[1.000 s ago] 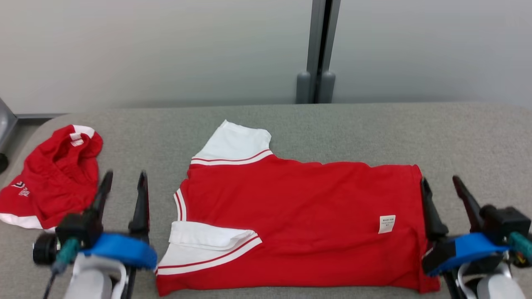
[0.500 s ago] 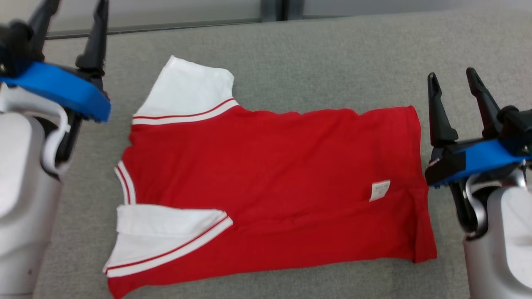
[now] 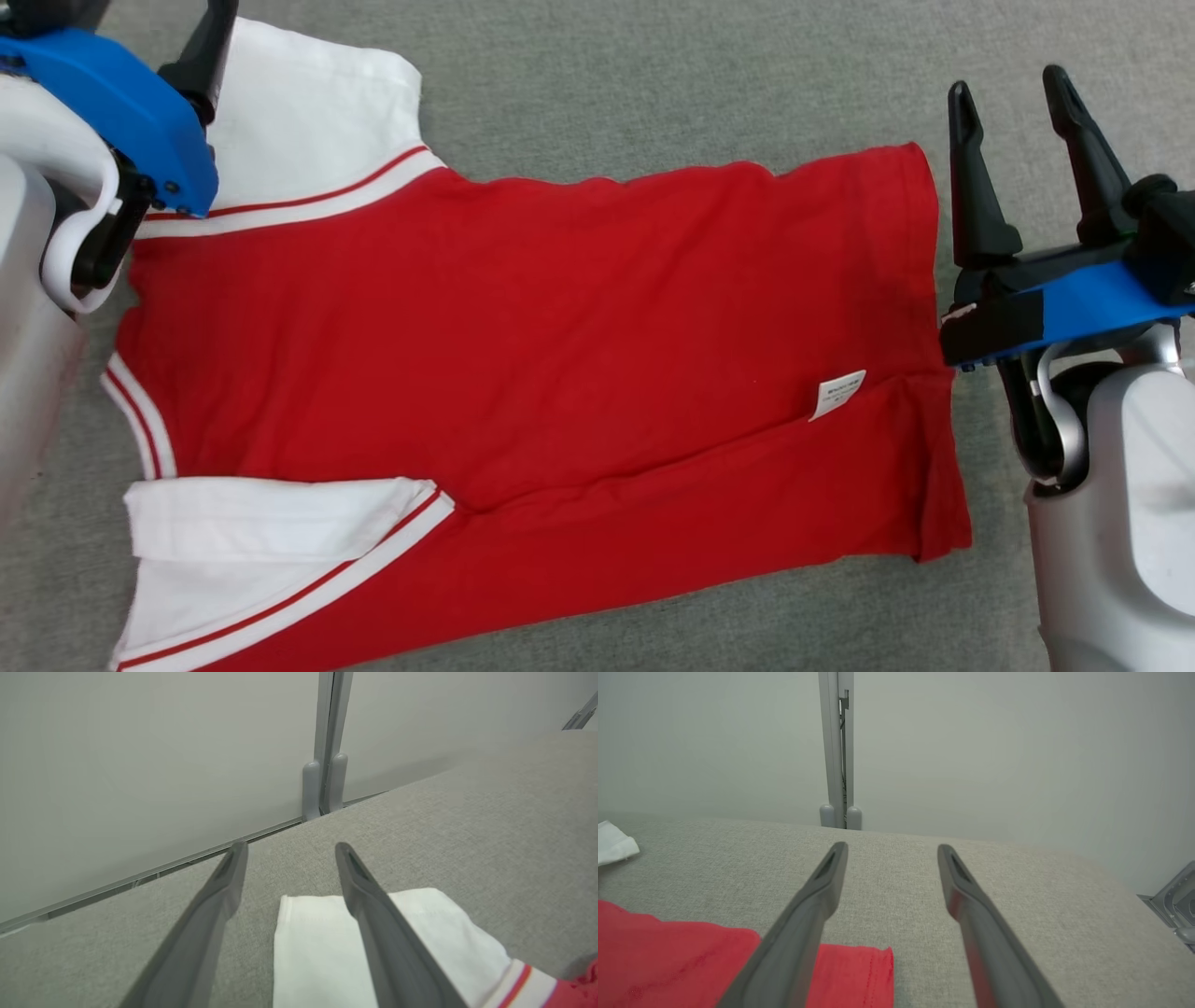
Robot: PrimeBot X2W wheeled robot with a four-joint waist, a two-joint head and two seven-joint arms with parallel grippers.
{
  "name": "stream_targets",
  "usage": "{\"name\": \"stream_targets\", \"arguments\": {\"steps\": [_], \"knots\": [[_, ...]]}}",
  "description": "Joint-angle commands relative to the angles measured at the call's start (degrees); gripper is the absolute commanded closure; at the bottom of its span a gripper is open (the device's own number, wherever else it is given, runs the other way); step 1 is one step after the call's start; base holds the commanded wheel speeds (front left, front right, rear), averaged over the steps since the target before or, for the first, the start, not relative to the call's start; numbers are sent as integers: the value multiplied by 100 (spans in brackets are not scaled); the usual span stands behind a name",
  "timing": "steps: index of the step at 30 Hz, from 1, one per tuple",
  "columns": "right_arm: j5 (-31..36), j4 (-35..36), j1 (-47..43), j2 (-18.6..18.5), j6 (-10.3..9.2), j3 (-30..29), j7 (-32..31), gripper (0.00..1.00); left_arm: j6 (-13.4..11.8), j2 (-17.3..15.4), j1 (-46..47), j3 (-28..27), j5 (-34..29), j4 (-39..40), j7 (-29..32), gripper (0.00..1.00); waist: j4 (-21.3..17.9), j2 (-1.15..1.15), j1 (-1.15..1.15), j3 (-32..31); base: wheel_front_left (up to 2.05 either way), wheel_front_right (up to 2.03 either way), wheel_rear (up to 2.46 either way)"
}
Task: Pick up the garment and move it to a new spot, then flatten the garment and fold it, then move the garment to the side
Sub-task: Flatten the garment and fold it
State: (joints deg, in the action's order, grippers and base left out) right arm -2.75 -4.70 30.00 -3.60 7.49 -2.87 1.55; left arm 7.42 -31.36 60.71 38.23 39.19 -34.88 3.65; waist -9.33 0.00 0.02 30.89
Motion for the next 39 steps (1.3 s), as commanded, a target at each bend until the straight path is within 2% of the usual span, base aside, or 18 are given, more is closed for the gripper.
{"name": "stream_targets", "arguments": {"steps": [1,8,15,16,18,19,20,33,39], "knots": [[-44,35,117,22,1,14,34,0,6,-77,134,140,139,-126,41,0,-55,0,-2,72,0,0,0],[-69,-27,250,51,1,99,74,0,6,-299,307,857,729,-542,254,0,-273,0,-2,275,0,0,0],[-31,-79,314,64,1,109,21,0,6,-361,422,1379,1167,-810,385,0,-356,0,-2,371,0,0,0],[-12,-97,322,64,1,117,6,0,6,-355,456,1438,1214,-838,364,5,-354,0,-2,368,0,0,0],[3,-130,347,41,1,154,-62,0,7,-334,499,1562,1283,-896,305,69,-343,0,-2,341,0,0,0],[-10,-163,361,18,1,172,-132,0,7,-320,530,1621,1324,-918,279,95,-332,0,-2,317,0,0,0],[-14,-209,371,-19,1,193,-229,0,7,-310,569,1685,1347,-920,231,100,-316,0,-2,290,0,0,0],[-298,-894,527,-622,1,426,-1591,0,7,-44,881,2399,1781,-900,-463,100,106,0,-2,78,0,0,0],[-407,-1275,613,-756,1,491,-1828,0,7,30,1026,2662,1948,-905,-673,100,254,0,-2,96,0,0,0]]}}
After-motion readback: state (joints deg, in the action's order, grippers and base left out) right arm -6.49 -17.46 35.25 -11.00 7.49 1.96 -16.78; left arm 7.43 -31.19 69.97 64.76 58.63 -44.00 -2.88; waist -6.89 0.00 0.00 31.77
